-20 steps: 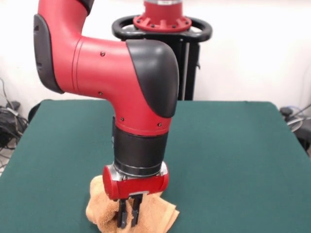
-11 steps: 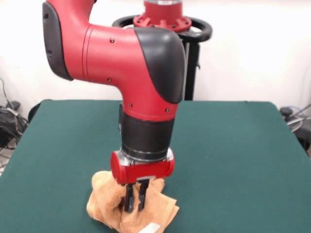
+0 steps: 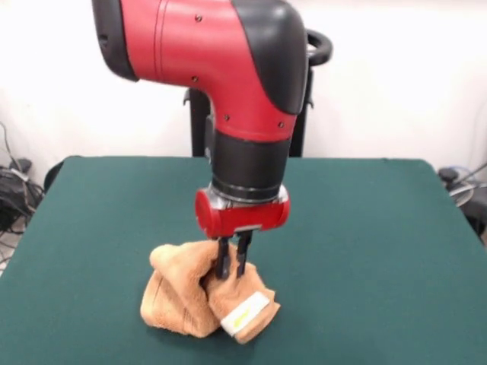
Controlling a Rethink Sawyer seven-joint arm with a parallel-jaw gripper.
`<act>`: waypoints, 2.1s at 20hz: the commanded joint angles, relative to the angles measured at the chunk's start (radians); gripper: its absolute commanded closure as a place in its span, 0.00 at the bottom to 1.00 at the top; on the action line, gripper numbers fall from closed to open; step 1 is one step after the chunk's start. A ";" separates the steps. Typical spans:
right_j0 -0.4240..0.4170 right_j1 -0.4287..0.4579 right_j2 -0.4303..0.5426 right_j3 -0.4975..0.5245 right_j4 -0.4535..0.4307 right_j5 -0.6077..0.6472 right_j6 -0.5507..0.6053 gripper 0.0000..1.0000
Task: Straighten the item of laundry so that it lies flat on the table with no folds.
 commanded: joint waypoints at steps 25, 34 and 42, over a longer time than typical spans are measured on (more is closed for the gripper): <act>0.009 0.095 0.083 0.057 -0.013 0.055 0.055 1.00; -0.016 0.050 0.100 0.195 -0.014 -0.005 0.103 1.00; 0.010 0.055 0.050 0.232 -0.010 -0.099 0.193 1.00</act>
